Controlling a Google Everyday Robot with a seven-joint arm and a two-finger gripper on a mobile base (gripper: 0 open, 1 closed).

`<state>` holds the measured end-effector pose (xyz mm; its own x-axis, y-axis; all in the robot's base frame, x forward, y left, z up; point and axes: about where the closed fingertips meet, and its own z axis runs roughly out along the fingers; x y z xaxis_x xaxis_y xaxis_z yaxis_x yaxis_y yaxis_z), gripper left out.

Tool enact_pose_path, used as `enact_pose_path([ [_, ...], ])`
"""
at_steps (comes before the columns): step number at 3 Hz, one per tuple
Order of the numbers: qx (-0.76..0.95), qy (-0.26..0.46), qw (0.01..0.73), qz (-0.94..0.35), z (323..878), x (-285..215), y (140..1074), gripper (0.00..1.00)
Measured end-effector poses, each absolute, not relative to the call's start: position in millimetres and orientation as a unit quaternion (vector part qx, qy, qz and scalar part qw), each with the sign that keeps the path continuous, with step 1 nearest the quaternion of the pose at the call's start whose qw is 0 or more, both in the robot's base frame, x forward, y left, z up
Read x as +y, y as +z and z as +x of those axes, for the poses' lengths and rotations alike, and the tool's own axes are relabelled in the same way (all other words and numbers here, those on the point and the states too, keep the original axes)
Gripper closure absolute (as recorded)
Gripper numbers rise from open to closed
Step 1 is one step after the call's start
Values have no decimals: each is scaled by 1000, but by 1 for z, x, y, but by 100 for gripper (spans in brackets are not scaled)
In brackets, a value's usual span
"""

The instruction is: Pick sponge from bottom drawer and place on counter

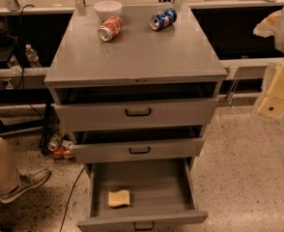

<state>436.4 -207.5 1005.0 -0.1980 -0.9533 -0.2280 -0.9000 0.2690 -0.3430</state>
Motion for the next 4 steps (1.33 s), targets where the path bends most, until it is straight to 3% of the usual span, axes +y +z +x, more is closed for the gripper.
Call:
enact_pose_path([
  [2, 774, -37, 189, -602, 428, -201, 981, 0],
  [4, 781, 89, 181, -591, 397, -162, 887, 0],
])
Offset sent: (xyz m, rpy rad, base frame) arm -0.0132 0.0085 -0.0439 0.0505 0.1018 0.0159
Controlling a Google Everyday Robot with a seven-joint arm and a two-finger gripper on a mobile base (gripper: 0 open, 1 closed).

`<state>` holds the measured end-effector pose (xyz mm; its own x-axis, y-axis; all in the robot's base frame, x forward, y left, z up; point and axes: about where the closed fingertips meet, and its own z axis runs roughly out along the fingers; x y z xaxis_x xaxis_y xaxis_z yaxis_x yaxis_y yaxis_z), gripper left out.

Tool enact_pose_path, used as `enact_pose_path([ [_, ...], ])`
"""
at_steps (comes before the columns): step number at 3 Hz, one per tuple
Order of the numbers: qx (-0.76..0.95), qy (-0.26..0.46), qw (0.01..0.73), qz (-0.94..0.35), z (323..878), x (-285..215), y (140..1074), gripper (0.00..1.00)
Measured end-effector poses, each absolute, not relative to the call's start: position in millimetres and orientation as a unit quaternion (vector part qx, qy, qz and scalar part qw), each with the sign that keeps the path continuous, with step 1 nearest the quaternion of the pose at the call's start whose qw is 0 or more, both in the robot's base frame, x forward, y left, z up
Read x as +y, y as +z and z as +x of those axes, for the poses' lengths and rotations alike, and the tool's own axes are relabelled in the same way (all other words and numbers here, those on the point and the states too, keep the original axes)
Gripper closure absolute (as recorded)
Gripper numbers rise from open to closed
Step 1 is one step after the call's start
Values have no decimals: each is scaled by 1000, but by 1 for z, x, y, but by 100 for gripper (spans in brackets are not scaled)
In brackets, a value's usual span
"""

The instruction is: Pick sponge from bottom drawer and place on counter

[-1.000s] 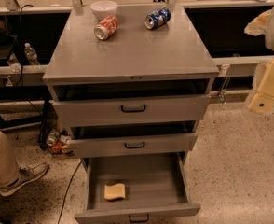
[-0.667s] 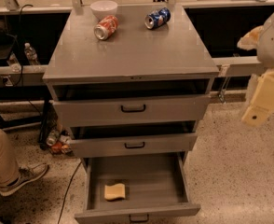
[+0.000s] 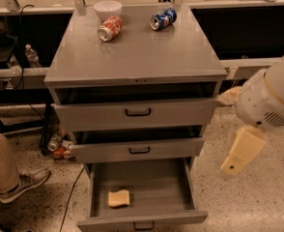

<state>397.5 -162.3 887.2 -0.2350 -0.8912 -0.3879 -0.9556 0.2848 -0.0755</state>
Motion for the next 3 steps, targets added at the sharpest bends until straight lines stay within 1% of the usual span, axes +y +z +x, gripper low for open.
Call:
enact_pose_path([
  [1, 789, 172, 216, -549, 385, -126, 824, 0],
  [3, 795, 171, 209, -544, 386, -128, 809, 0],
])
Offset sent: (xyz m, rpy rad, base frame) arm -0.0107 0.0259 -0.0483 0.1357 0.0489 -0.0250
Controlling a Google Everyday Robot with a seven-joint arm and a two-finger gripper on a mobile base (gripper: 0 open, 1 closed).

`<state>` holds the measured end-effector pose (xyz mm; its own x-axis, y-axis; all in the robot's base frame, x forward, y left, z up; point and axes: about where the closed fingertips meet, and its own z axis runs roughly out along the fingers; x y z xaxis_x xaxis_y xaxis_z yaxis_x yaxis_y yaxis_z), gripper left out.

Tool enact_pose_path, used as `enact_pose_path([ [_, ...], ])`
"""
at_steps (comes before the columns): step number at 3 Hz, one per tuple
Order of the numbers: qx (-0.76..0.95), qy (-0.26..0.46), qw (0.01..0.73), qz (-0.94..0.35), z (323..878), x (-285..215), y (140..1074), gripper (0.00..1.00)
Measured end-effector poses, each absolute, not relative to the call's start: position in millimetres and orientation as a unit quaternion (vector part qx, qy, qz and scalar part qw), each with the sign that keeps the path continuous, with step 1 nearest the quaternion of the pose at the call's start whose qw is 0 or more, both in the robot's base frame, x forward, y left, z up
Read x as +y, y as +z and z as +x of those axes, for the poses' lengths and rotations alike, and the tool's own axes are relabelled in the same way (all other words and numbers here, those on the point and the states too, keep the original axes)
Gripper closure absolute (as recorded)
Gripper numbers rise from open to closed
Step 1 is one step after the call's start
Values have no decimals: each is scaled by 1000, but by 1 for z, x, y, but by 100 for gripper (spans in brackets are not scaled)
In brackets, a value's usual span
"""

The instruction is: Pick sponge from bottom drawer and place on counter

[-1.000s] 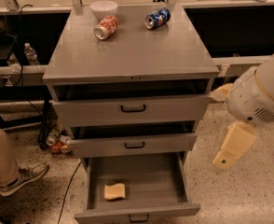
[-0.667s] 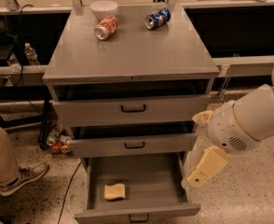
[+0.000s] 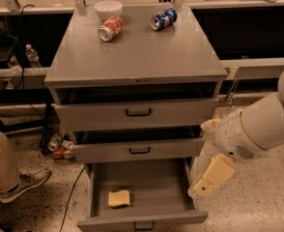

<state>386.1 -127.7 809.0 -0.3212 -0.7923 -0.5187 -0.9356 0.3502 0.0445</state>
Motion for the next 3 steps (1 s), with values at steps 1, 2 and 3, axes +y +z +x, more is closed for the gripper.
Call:
enact_pose_path([
  [1, 802, 184, 202, -531, 393, -133, 763, 0],
  [2, 802, 210, 208, -519, 400, -130, 710, 0],
  [3, 786, 244, 234, -517, 413, -120, 665, 0],
])
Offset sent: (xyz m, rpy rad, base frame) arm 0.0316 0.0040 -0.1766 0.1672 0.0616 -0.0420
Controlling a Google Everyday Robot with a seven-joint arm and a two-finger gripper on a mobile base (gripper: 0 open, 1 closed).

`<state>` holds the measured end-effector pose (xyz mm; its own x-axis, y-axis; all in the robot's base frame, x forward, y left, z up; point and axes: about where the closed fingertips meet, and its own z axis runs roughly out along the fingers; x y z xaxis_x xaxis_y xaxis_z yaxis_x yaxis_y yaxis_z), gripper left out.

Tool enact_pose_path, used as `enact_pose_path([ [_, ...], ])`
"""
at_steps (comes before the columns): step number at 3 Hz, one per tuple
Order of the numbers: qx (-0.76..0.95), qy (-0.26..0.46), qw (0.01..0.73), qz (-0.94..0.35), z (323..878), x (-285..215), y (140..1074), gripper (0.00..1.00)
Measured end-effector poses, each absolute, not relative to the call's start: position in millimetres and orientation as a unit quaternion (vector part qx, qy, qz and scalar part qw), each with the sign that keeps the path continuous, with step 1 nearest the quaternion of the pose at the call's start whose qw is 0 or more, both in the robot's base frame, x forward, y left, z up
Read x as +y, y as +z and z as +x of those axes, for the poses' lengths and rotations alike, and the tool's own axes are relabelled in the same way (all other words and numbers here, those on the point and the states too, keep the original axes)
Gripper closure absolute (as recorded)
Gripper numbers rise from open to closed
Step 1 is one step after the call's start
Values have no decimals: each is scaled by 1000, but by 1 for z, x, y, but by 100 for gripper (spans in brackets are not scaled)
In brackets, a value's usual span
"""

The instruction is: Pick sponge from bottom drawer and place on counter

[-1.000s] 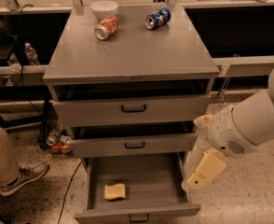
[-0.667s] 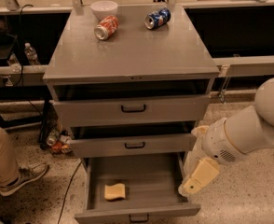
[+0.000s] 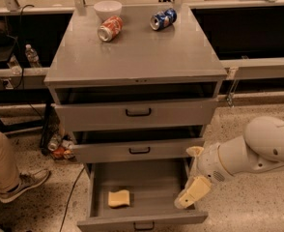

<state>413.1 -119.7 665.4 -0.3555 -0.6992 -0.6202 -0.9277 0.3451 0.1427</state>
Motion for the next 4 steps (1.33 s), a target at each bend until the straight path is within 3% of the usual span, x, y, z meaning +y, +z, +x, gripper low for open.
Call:
enact_pose_path([
  [2, 746, 316, 264, -523, 429, -95, 598, 0],
  [4, 759, 306, 253, -516, 434, -101, 575, 0],
])
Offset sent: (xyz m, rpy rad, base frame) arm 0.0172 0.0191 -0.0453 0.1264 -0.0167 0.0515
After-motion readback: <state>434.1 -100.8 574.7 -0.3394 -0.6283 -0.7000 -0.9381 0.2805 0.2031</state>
